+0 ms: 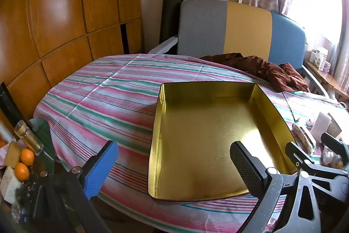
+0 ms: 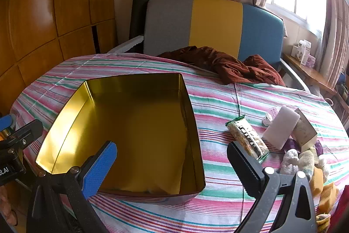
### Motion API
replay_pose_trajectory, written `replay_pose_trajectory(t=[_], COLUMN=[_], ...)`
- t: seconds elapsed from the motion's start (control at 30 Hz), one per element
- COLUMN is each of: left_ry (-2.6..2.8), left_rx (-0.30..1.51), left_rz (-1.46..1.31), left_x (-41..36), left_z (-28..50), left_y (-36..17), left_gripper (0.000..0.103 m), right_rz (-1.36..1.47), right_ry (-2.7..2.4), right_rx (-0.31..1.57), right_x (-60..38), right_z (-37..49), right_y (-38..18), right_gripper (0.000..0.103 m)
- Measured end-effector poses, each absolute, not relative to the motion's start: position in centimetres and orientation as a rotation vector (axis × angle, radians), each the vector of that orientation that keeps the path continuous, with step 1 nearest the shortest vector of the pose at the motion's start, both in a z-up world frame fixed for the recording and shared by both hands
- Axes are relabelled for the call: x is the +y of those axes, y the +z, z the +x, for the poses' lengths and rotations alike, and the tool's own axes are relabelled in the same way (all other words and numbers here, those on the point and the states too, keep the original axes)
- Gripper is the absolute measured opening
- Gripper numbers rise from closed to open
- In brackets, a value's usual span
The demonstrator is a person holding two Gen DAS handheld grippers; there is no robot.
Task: Organize objects
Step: 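Move both tools from the gold tray toward the cluster of items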
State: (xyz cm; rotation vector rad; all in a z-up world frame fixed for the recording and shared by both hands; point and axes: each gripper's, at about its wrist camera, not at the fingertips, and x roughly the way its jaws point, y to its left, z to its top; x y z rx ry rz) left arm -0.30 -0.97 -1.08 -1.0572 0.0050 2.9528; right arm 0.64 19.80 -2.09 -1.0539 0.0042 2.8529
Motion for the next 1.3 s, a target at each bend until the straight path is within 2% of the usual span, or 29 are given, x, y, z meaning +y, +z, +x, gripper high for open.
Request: replay_pose_trajectory(t=[1.3], left_ry=[2.715], left_rx=[-0.081], left_rz=[-1.082], left_x=[-0.3], left_z=[-0.7], left_y=[-1.6], left_gripper=[0.103], right_rz=[-1.005], right_ry=[2.811], right_rx=[-0.008], right_x=[21.3], right_z=[2.0], right_y=[-0.1], right_gripper=[0.103])
